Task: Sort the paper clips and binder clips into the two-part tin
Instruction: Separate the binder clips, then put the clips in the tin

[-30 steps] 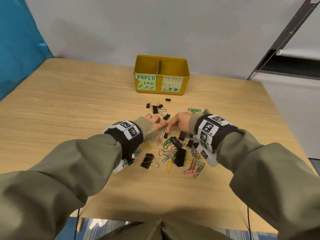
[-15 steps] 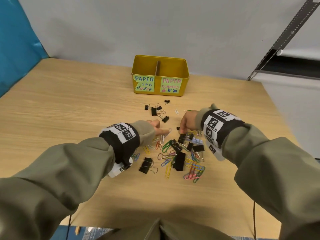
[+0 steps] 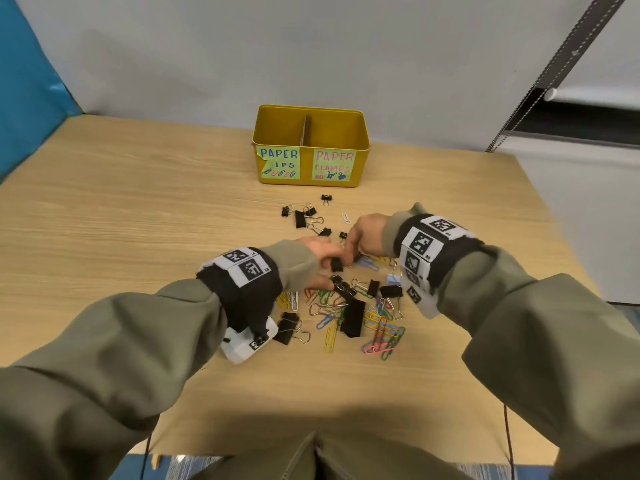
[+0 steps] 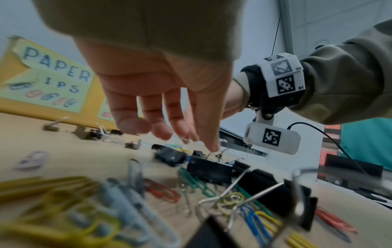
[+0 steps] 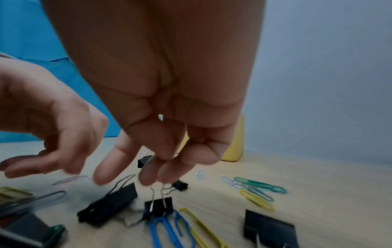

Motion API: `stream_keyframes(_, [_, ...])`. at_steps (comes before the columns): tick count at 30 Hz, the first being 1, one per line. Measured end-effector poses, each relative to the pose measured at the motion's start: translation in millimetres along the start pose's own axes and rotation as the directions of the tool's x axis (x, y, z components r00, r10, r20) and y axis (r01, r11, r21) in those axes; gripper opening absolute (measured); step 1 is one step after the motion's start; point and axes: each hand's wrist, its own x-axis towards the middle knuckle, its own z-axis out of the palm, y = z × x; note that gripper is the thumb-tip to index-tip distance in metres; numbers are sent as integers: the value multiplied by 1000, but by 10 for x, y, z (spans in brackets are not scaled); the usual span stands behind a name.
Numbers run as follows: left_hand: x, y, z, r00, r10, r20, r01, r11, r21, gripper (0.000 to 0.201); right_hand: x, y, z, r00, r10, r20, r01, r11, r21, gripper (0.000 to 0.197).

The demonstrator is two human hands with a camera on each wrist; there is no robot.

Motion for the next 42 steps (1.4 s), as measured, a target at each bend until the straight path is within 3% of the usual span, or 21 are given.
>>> stream_keyframes(3, [50,152,-67,999,32,23,-34,997,65,32,40,71,3,987,67,-148,-75,996,-51,42])
stream_keyframes(8, [46,31,-107,988,-73,-135,77,997,19,24,63,260,43,994,109,-5,-108,994,31,33])
stream_keyframes(12, [45,-217,-198,933,-236,-271,197,967,-164,22,110,195,125,991,103,-89,-96,992,82,31])
stream_keyframes(15, [100,-398,-269,849,-376,-371,260,909,-327,19,189,136,169,987,89,-138,-82,995,50,34])
stream_keyframes(17, [116,-530,-271,798,-459,-391,335,877,-345,16,189,54,198,991,39,-130,-30,997,75,37])
stream_keyframes(19, [103,-635,-247,782,-500,-373,394,860,-325,16,163,-76,251,997,-21,-77,29,994,104,41])
stream_keyframes(25, [54,-775,-210,781,-514,-355,432,855,-287,25,291,-589,424,994,-88,-70,90,996,25,71])
stream_keyframes(29, [-22,-835,-201,807,-532,-257,479,843,-243,39,357,-799,412,997,-76,-27,74,995,-67,84])
stream_keyframes(32, [-78,-847,-173,834,-530,-153,495,841,-217,38,378,-793,371,999,-50,-17,47,988,-146,80])
stream_keyframes(37, [-227,-844,-194,870,-479,-117,465,876,-129,30,405,-731,285,997,-67,-29,60,979,-193,66])
stream_keyframes(42, [-253,-693,-190,888,-448,-103,437,893,-109,43,354,-762,232,998,-59,-21,55,987,-150,65])
